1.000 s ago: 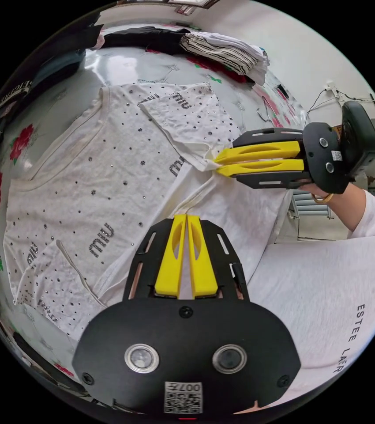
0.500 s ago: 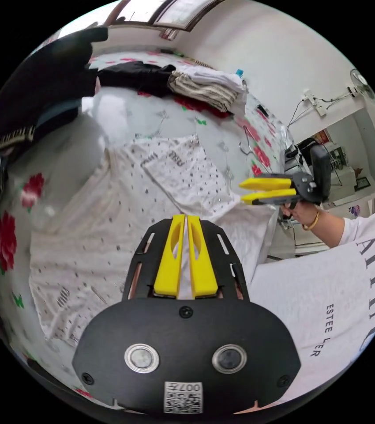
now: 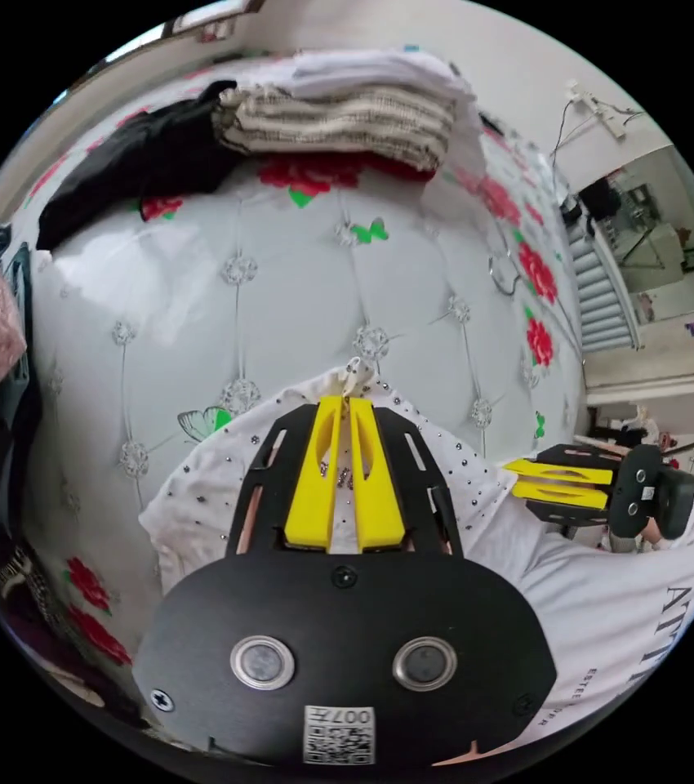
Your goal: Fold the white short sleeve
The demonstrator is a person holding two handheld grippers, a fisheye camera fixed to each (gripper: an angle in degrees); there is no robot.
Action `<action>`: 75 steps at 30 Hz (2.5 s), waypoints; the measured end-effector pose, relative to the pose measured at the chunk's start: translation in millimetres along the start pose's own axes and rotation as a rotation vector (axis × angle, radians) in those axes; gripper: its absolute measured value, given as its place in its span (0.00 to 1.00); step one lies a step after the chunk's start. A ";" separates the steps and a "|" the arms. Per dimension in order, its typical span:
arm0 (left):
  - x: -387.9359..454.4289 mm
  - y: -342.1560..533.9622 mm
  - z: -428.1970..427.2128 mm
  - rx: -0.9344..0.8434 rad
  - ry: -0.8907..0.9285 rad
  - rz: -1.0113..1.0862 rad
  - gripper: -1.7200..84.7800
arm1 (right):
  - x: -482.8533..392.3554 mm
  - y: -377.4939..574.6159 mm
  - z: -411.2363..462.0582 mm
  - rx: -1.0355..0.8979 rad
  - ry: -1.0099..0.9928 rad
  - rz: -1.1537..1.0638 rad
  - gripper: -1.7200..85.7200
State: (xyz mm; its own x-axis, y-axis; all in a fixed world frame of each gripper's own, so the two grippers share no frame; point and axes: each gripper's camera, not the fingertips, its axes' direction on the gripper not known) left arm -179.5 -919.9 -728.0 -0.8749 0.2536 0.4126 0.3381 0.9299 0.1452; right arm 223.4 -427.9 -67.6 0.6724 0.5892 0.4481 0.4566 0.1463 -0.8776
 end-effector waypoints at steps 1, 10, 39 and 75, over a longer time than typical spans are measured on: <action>-3.1 9.6 -0.9 0.038 0.011 -0.048 0.02 | 6.4 3.0 4.8 -0.008 0.002 0.009 0.02; -2.3 115.8 -59.8 0.226 -0.038 -0.214 0.02 | 54.9 11.7 -14.7 0.054 -0.105 0.053 0.03; 29.9 330.2 -69.9 0.107 0.212 -0.494 0.01 | 29.0 -123.3 -5.4 -0.010 -0.497 -0.406 0.02; 239.6 602.9 -129.3 0.102 -0.139 -1.190 0.02 | 162.1 75.1 -93.7 -0.169 -0.251 0.201 0.04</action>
State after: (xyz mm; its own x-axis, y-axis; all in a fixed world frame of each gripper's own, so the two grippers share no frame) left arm -140.4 -333.0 -425.3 -0.6520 -0.7575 -0.0330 -0.7306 0.6159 0.2947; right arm 421.3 -395.9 -44.9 0.6038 0.7729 0.1951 0.4340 -0.1134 -0.8937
